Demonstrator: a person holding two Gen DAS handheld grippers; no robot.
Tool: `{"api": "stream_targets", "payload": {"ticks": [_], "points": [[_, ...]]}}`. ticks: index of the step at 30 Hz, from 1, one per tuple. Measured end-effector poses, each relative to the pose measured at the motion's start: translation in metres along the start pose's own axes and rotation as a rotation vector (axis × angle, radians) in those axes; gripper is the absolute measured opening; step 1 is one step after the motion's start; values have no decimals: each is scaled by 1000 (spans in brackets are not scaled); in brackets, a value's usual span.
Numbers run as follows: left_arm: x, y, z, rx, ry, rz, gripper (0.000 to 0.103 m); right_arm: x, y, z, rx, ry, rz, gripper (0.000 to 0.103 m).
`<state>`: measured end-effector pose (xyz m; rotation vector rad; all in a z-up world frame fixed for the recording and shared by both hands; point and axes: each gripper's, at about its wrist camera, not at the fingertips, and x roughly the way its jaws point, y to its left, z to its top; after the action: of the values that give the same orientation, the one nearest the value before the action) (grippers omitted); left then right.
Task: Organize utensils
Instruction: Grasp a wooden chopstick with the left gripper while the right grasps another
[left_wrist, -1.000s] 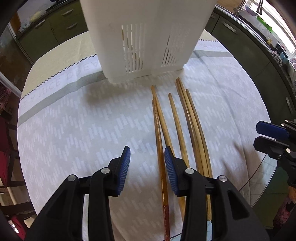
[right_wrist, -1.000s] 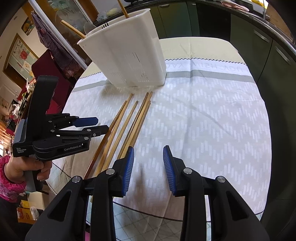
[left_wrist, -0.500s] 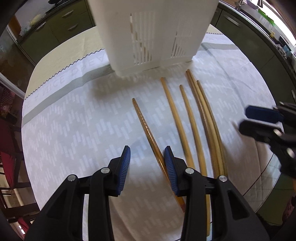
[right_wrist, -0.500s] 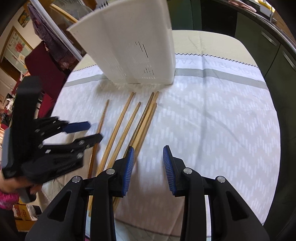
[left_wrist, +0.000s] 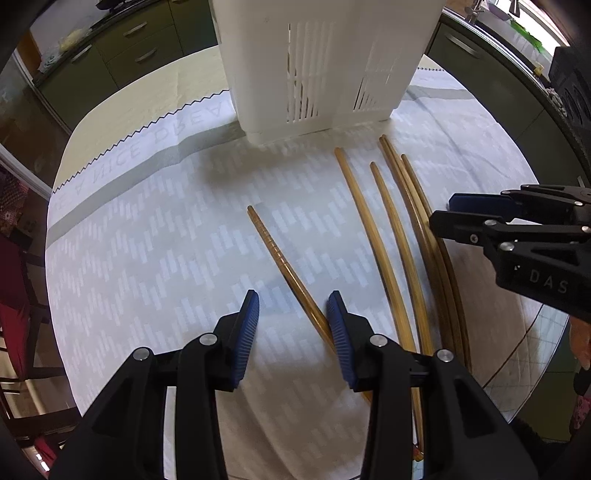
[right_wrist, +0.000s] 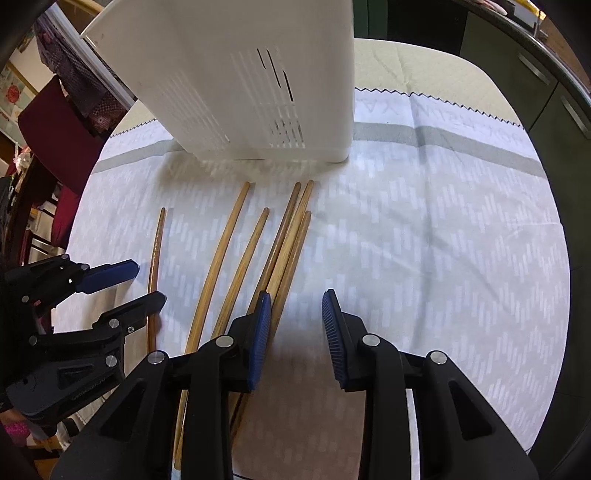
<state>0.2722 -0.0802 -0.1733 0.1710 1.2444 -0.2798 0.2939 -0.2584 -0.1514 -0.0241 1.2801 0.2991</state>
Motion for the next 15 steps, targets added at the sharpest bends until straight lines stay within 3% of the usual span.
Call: {"api": "stream_targets", "payload": {"ticks": [4,7,15], "points": [[-3,3,-3,-17,12,1,37,1,8,3,-30,3,-76,22],[-3,7,-3,-33,28,0,37,1,10,3,-35,12,-85,18],[1,8,10,-57,53,23,37,13,33,13,-82,37,-115,18]]}}
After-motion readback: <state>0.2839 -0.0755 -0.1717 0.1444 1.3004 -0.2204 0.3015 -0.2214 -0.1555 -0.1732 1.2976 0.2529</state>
